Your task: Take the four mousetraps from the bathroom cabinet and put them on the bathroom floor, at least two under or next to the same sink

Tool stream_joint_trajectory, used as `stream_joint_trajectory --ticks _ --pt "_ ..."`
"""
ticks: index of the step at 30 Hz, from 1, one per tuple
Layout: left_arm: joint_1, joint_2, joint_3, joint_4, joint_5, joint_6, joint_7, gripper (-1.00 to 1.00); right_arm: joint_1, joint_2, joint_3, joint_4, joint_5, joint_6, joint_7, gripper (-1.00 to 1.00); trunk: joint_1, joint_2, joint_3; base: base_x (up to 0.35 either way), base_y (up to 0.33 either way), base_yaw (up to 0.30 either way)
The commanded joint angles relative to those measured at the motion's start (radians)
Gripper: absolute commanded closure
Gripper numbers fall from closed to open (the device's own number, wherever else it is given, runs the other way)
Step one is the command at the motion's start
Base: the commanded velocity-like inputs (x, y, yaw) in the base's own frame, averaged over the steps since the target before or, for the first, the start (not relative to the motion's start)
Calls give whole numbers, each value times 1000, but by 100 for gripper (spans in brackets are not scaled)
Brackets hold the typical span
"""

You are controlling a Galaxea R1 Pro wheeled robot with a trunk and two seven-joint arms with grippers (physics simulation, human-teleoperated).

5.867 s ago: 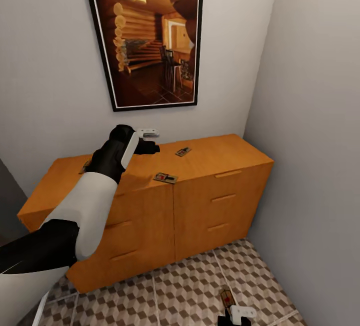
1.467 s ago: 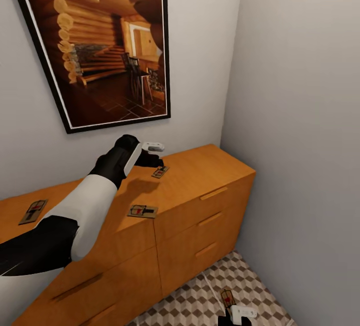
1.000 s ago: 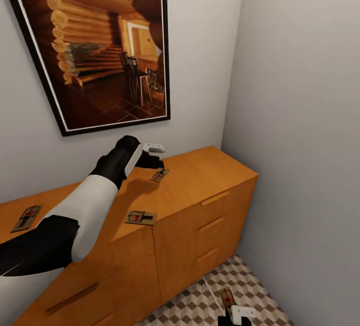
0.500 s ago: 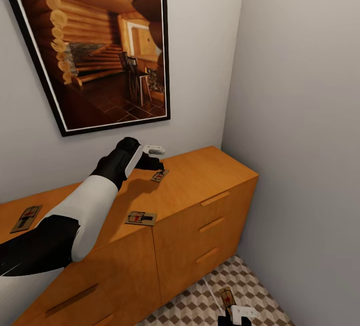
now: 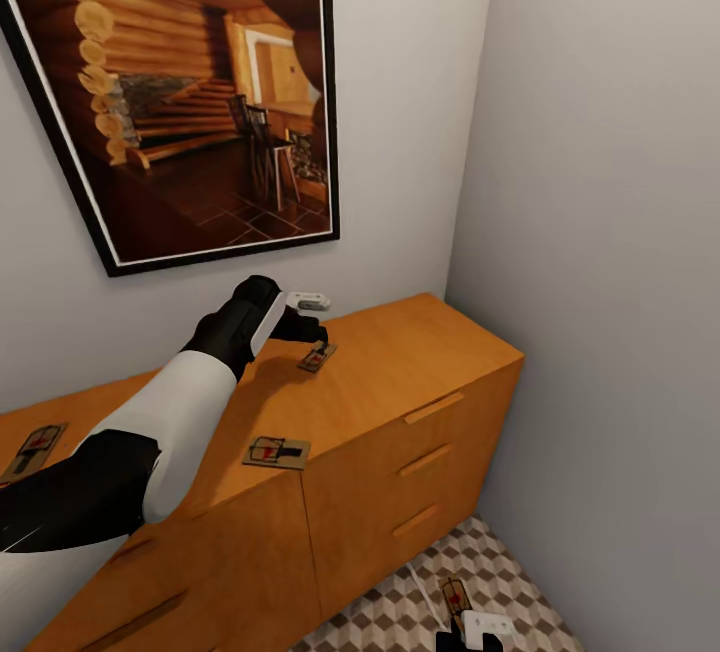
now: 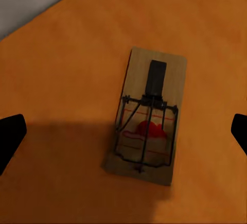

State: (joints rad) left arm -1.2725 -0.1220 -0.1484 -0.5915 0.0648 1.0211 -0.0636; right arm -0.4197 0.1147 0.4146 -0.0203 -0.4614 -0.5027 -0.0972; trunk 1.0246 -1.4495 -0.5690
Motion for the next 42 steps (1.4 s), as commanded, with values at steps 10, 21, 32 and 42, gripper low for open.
stream_joint_trajectory --ticks 10,21,32,42 --pt "-1 -1 -10 0 6 4 2 -100 -1 0 8 0 -5 -2 -7 100 0 0 -1 88 0 0" --pt "-1 0 -128 19 7 4 2 -100 -1 0 8 0 -5 -2 -7 100 0 0 -1 49 -45 0" --pt "-1 2 -132 21 7 4 2 -100 -1 0 8 0 -5 -2 -7 100 0 0 -1 1 -51 0" --pt "2 7 -133 21 7 3 -97 -100 -1 0 8 0 -5 -2 -8 100 0 0 -1 0 -51 0"
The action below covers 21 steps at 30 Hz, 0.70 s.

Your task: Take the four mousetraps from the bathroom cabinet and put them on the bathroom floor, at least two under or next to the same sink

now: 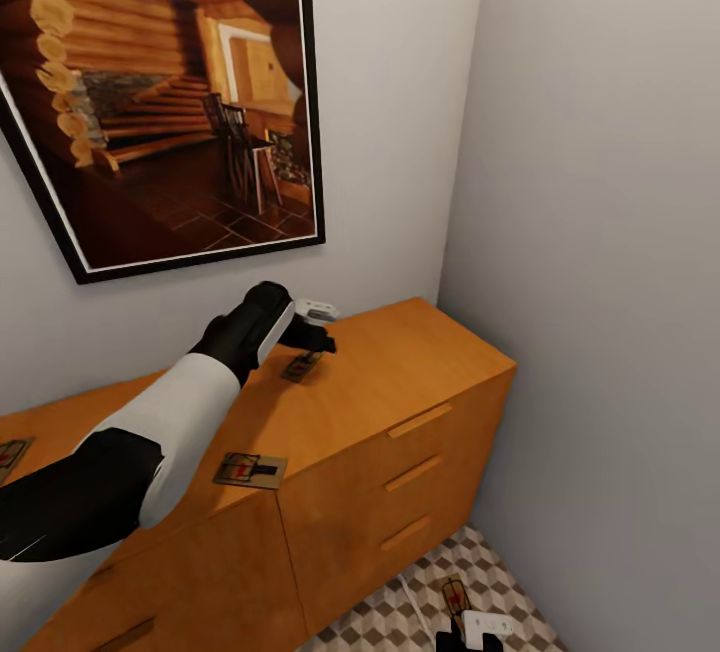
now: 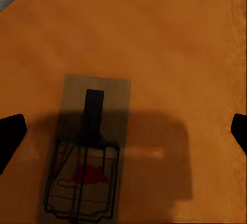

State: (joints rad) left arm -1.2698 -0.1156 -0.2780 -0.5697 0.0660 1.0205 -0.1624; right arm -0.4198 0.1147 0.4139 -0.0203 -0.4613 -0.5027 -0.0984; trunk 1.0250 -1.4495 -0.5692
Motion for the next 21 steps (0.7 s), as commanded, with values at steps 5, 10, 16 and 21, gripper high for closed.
stream_joint_trajectory --ticks 5,10,16,21 --pt "0 40 -4 -1 4 1 -119 -100 -1 0 8 0 -5 -2 -7 100 0 -1 -1 0 -1 0" --pt "0 64 -4 -1 3 1 -141 -100 -1 0 9 0 -5 -2 -7 100 0 -1 -1 0 0 0" --pt "1 68 -4 -1 3 1 -144 -100 -1 0 9 0 -5 -2 -7 100 0 -1 -1 0 0 0" --pt "1 68 -5 -1 3 1 -144 -100 -1 0 9 0 -5 -2 -7 100 0 -1 -1 0 0 0"
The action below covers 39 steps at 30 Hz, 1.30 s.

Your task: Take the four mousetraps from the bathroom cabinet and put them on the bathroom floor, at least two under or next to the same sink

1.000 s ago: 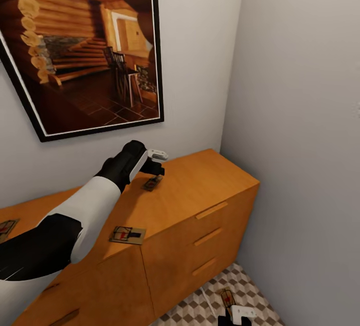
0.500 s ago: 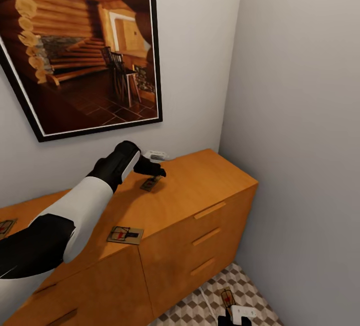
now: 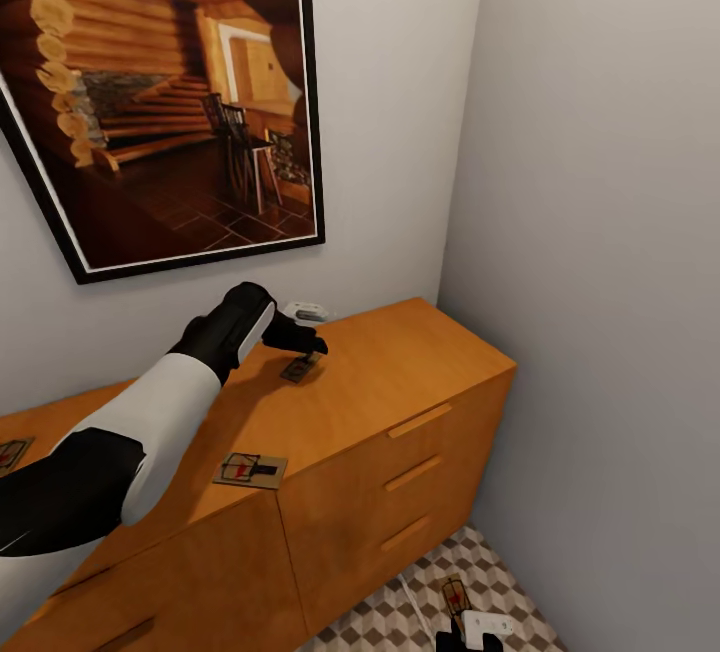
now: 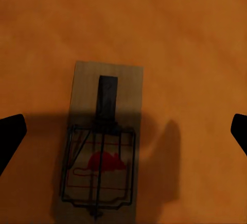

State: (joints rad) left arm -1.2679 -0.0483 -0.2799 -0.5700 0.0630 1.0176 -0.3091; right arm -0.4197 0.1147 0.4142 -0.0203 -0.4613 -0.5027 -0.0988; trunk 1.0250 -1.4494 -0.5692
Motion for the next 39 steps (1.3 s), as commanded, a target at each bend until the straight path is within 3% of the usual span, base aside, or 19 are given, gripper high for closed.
stream_joint_trajectory --ticks 1,39 --pt "-1 1 -4 -1 6 4 2 -100 -1 0 8 0 -5 -2 -7 100 0 -1 -1 0 0 0" --pt "1 1 -4 85 0 -4 4 -100 -1 0 8 0 -5 -2 -7 100 0 -1 -1 0 0 0"
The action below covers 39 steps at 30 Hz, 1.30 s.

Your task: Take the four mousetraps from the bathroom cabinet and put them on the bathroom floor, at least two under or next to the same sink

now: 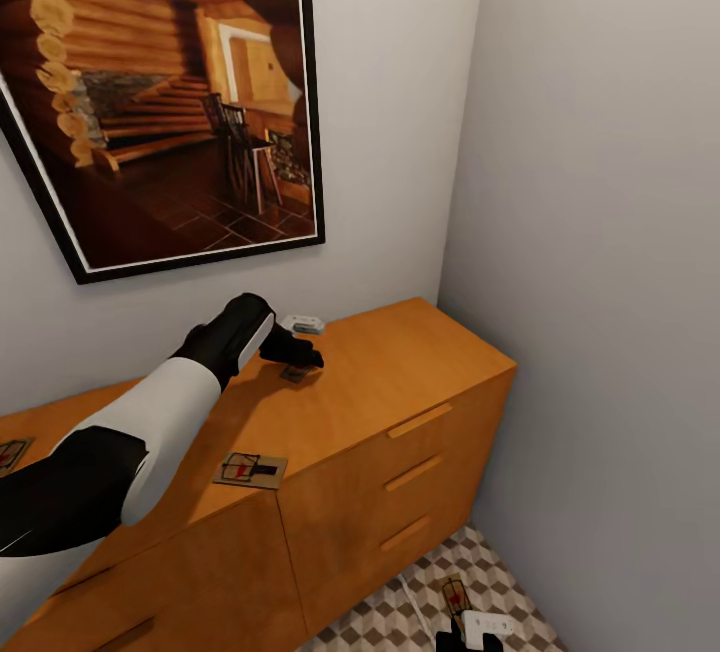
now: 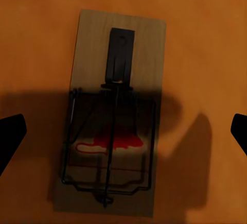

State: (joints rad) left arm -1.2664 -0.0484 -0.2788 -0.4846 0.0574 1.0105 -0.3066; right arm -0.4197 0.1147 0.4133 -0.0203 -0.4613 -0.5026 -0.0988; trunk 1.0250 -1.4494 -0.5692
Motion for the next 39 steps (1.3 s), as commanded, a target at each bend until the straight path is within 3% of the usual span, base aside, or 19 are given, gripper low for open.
stream_joint_trajectory --ticks 1,39 --pt "-1 1 -5 -1 5 4 1 -100 -1 0 9 0 -5 -2 -7 100 0 -1 -1 0 0 0" --pt "-1 0 -5 42 1 3 3 -100 -1 0 9 0 -5 -2 -7 100 0 -1 -1 0 0 0"
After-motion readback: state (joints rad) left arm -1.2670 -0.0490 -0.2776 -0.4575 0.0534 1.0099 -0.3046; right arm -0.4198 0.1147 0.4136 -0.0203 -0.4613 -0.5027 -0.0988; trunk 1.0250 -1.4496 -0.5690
